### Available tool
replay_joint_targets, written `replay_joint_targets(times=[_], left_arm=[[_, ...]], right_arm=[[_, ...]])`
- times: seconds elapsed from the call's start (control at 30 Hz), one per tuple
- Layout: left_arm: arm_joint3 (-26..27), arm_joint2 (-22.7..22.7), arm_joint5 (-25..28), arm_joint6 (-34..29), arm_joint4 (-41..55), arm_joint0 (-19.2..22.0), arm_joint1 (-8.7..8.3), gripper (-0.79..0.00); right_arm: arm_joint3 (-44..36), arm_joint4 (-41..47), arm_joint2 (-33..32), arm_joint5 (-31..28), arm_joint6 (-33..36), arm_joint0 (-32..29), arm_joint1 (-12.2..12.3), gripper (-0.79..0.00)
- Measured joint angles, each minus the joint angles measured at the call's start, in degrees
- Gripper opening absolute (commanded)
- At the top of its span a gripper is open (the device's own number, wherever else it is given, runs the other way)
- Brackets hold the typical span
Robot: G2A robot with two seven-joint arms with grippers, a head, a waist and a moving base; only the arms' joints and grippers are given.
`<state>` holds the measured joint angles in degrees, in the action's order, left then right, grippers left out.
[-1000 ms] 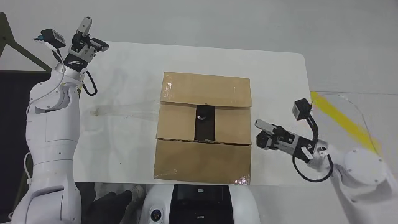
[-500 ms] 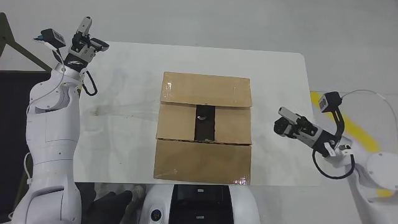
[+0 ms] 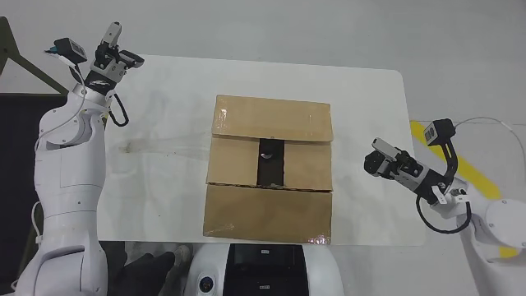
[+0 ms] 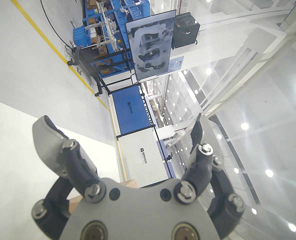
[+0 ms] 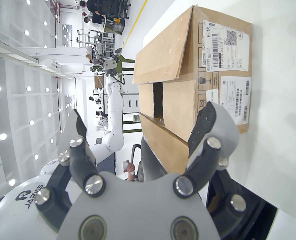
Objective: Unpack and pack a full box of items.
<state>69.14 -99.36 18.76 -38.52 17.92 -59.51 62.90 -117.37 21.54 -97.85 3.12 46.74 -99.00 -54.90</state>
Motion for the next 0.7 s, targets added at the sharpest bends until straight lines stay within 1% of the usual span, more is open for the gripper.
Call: replay_joint_targets(times=[0.37, 0.43, 0.57, 0.7], left_arm=[[0.0, 0.0, 0.0, 0.0, 0.0, 0.0, 0.0, 0.0], [0.85, 0.23, -0.34, -0.09, 0.13, -0.31, 0.01, 0.0], [4.28, 0.79, -1.95, -3.89, 3.13, -1.87, -0.05, 0.0], [6.62, 1.2, -4.39, -9.98, 8.44, -3.57, -0.16, 0.0]], right_arm=[[0.0, 0.0, 0.0, 0.0, 0.0, 0.0, 0.0, 0.0], [0.0, 0.0, 0.0, 0.0, 0.0, 0.0, 0.0, 0.0], [0.0, 0.0, 0.0, 0.0, 0.0, 0.0, 0.0, 0.0], [0.0, 0.0, 0.0, 0.0, 0.0, 0.0, 0.0, 0.0]])
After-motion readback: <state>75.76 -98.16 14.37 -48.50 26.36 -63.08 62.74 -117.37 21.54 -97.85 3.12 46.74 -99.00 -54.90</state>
